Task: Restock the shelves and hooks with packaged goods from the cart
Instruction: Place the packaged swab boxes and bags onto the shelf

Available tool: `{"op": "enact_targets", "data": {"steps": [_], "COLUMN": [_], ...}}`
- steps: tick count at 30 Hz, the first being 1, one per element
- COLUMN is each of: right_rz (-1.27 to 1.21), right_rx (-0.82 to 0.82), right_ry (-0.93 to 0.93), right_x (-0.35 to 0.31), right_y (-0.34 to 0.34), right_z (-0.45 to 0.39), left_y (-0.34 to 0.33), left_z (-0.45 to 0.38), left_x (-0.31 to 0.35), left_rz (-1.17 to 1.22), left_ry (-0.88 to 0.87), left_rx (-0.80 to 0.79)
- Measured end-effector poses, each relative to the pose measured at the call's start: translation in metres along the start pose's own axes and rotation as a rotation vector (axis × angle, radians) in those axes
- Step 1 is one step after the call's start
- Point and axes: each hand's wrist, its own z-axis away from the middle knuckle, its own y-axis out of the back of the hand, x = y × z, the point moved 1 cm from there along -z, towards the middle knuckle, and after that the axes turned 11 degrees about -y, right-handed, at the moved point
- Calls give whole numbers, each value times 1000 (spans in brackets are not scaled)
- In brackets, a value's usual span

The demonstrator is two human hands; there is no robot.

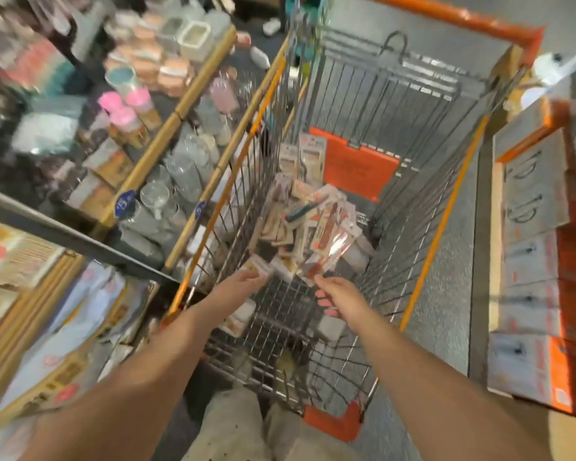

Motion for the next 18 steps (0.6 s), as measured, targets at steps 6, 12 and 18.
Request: {"op": "enact_targets", "data": {"steps": [6,12,18], "right_rz": [-54,-188,-262], "right_rx": [188,207,127], "right_ry": [-189,-155,-138], "right_x": [44,43,20], "right_y": [-15,-33,-45], "right_z": [-68,-118,-177], "left_y": [-23,-28,-27], "left_z": [-61,-137,-175], "left_x": [-45,-41,-61], "left_rz": [13,-113,-319], "left_ry": [121,53,177], "left_rx": [44,222,185]}}
